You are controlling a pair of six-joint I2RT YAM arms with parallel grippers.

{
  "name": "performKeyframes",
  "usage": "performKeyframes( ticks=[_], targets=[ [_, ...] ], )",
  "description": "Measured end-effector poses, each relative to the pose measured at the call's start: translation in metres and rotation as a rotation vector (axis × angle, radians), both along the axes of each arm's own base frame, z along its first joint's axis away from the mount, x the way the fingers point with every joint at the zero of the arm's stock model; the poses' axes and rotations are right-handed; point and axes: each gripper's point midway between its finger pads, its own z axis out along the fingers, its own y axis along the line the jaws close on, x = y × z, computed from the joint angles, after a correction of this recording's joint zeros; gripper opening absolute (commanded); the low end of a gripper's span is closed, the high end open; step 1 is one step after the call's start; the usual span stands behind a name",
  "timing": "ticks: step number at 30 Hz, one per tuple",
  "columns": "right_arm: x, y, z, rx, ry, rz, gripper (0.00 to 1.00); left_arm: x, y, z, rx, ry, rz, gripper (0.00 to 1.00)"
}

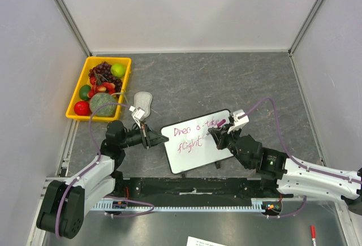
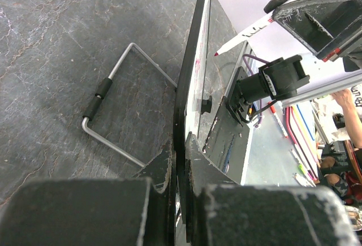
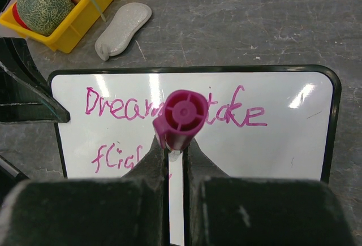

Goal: Write a sentence on the whiteboard

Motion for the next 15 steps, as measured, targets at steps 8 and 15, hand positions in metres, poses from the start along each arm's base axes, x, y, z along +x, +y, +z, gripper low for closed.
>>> performKeyframes(
  ticks=[8, 15],
  targets=[
    [0.004, -0.008, -0.003, -0.025, 0.0, -0.021, 0.0, 0.0, 0.0, 0.0, 0.0, 0.0, 0.0, 0.02],
    [0.009, -0.013, -0.003, -0.031, -0.005, -0.054, 0.0, 0.0, 0.0, 0.0, 0.0, 0.0, 0.0, 0.02]
  ],
)
